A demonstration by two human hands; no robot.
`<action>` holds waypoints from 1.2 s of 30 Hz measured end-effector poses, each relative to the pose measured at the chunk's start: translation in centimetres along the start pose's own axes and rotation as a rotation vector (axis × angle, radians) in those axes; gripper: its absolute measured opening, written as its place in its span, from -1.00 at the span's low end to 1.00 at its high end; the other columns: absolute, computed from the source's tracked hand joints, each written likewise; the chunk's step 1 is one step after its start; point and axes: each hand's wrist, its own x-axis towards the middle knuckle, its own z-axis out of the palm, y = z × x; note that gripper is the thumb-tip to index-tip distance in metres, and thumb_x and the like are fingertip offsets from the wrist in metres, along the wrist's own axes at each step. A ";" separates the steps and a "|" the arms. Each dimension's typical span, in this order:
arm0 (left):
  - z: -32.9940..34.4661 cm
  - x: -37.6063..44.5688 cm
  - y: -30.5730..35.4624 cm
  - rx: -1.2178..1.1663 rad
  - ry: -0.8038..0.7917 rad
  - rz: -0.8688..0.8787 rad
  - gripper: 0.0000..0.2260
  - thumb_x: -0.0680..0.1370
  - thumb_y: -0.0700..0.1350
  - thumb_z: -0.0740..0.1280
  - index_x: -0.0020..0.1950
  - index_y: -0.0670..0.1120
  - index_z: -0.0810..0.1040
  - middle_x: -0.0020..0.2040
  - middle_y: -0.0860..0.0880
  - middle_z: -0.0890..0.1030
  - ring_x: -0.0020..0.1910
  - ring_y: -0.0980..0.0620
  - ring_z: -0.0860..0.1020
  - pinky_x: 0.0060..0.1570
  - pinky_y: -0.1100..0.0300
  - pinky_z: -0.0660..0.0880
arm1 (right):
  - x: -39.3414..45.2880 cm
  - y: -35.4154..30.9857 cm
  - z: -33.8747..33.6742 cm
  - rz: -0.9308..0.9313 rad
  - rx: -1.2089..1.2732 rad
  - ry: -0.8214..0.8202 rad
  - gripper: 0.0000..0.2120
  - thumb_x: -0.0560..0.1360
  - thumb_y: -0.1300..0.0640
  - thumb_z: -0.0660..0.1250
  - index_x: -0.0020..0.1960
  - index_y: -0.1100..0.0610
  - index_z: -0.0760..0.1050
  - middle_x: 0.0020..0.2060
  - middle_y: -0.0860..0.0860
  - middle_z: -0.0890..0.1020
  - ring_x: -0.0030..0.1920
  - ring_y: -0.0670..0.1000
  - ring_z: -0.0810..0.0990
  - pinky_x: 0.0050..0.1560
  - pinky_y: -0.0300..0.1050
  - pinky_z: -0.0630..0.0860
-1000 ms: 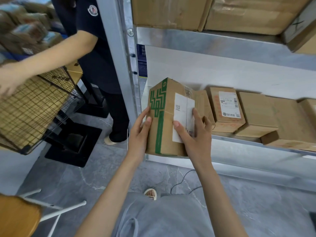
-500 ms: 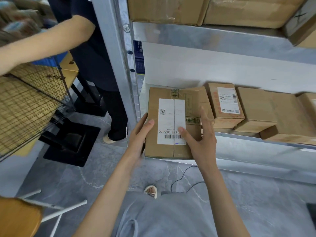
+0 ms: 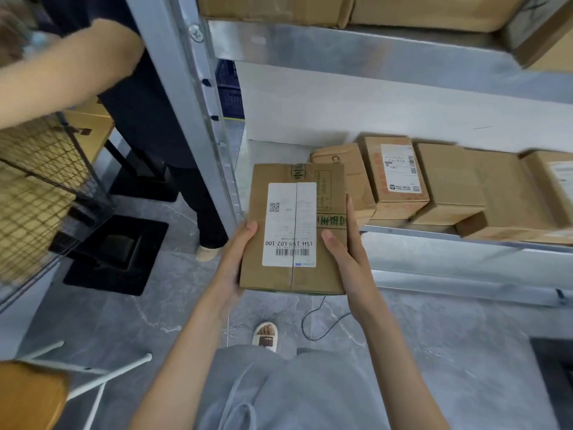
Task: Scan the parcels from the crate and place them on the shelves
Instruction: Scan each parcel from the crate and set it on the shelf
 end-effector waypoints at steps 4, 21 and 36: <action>0.7 -0.1 -1.4 -0.006 -0.056 -0.041 -0.65 0.51 0.17 0.39 0.22 0.04 0.68 0.18 -0.12 0.72 0.08 -0.05 0.72 -0.15 0.12 0.66 | -1.2 0.8 -1.2 0.017 0.065 0.041 -0.32 0.54 -0.02 0.39 0.53 -0.37 0.16 0.29 -0.22 0.59 0.28 -0.13 0.59 0.13 -0.26 0.57; 8.5 -10.7 -12.4 -0.031 0.193 0.110 -0.36 0.50 0.23 0.36 0.50 -0.06 0.45 0.30 -0.10 0.66 0.27 -0.10 0.64 -0.03 0.09 0.66 | -7.1 2.3 -13.1 0.049 0.077 -0.283 -0.33 0.47 -0.14 0.40 0.48 -0.45 0.19 0.38 -0.36 0.46 0.40 -0.23 0.44 0.41 -0.06 0.36; 14.6 -7.0 -24.3 0.189 0.122 -0.152 -0.52 0.57 0.27 0.32 0.44 0.12 0.52 0.28 -0.03 0.68 0.22 -0.02 0.67 -0.04 0.13 0.65 | -9.3 9.7 -25.3 0.279 0.145 -0.046 -0.40 0.42 -0.09 0.45 0.36 -0.47 0.33 0.28 -0.17 0.61 0.24 -0.08 0.62 0.05 -0.25 0.59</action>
